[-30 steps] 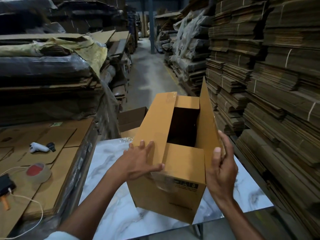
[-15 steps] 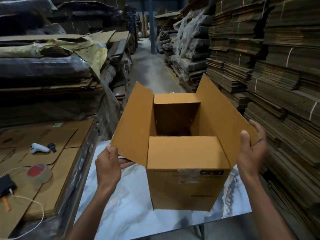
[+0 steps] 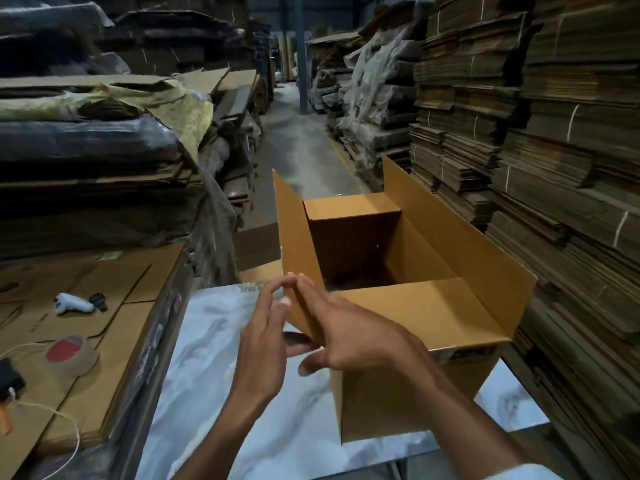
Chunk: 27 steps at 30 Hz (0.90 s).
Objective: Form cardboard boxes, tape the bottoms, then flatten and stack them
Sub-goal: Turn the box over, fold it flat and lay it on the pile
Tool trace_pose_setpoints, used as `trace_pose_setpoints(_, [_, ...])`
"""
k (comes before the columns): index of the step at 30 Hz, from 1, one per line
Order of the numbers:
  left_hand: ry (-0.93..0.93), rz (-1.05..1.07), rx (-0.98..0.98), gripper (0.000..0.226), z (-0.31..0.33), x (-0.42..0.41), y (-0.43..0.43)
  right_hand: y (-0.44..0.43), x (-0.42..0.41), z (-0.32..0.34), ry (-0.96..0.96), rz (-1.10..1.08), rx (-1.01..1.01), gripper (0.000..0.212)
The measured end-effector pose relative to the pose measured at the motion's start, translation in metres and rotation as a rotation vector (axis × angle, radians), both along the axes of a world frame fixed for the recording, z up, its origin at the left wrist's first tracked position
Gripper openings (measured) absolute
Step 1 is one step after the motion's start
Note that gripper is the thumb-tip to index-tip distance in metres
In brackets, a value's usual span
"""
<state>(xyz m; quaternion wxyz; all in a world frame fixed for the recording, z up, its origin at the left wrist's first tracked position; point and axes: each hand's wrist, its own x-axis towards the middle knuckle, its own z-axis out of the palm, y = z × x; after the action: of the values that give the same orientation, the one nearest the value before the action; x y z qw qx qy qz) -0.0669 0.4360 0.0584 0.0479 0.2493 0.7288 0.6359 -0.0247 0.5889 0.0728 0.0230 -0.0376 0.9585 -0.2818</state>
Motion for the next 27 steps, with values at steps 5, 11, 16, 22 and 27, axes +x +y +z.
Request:
trace_pose_setpoints(5, [0.378,-0.010,-0.164,0.045,0.003,-0.052,0.005,0.011,0.006,-0.014,0.148,-0.114,-0.048,0.112])
trace_pose_setpoints(11, [0.691,-0.009,-0.638,0.076,0.015,-0.133,0.036,0.098,0.060,-0.006,0.142,-0.024,-0.319,0.076])
trace_pose_setpoints(16, [1.055,0.048,-0.736,0.024,0.031,-0.143,0.045,0.165,0.092,0.003,0.247,-0.551,-0.250,0.028])
trace_pose_setpoints(22, [1.200,-0.041,-0.533,0.022,0.034,-0.100,0.066,0.138,0.072,0.063,-0.009,-0.547,0.404,0.037])
trace_pose_setpoints(27, [1.009,-0.226,-0.603,0.026,0.047,-0.057,0.087,0.084,0.023,0.052,0.110,-0.325,0.529,0.018])
